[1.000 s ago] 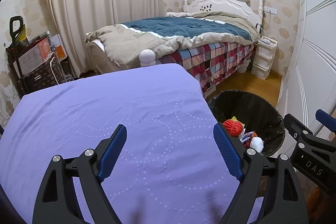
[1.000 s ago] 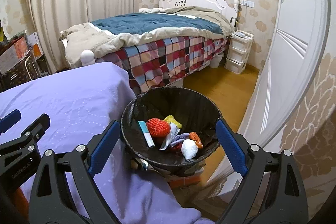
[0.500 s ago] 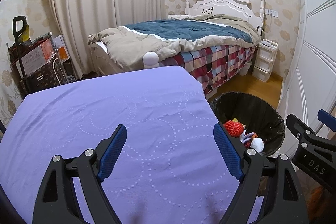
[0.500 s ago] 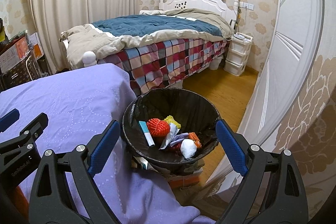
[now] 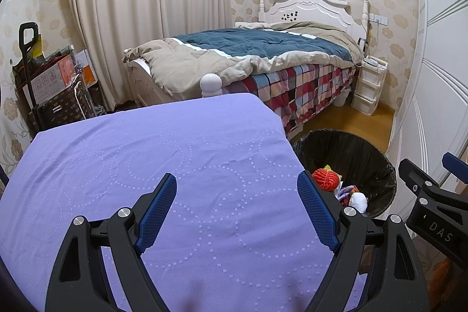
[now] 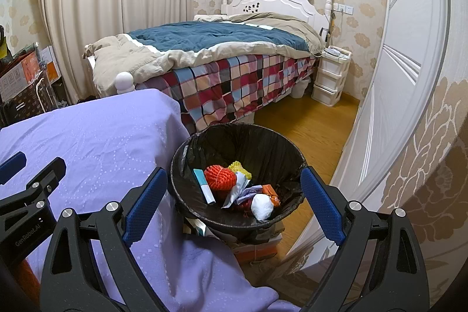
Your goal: Collect trash
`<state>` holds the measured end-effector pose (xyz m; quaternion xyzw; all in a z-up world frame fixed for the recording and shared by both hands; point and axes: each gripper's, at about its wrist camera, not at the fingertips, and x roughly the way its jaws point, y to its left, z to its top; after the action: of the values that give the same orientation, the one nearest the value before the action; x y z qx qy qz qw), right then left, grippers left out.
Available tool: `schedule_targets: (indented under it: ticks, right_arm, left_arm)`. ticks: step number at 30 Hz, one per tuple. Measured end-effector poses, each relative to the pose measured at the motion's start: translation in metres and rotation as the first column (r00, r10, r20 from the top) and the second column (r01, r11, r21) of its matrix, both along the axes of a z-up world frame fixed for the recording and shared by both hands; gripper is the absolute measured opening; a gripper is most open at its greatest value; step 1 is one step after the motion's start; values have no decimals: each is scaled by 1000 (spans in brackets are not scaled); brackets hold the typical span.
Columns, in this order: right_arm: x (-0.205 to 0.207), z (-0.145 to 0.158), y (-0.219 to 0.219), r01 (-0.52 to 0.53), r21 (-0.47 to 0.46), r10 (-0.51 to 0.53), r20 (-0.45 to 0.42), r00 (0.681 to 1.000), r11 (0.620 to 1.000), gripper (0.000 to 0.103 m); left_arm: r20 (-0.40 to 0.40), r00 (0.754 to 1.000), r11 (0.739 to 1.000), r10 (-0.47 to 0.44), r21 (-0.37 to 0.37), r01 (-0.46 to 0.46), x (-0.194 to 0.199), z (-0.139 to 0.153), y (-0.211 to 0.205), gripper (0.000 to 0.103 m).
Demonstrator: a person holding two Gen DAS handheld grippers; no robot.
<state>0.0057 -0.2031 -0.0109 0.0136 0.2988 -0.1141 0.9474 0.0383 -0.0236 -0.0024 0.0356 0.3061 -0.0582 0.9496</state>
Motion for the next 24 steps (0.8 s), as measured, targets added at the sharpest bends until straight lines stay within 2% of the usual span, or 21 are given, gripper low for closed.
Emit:
schedule_targets:
  ticks: [24]
  right_arm:
    - [-1, 0, 0, 0, 0, 0, 0, 1000, 1000, 90]
  left_arm:
    - [3, 1000, 1000, -1, 0, 1, -1, -1, 1, 82]
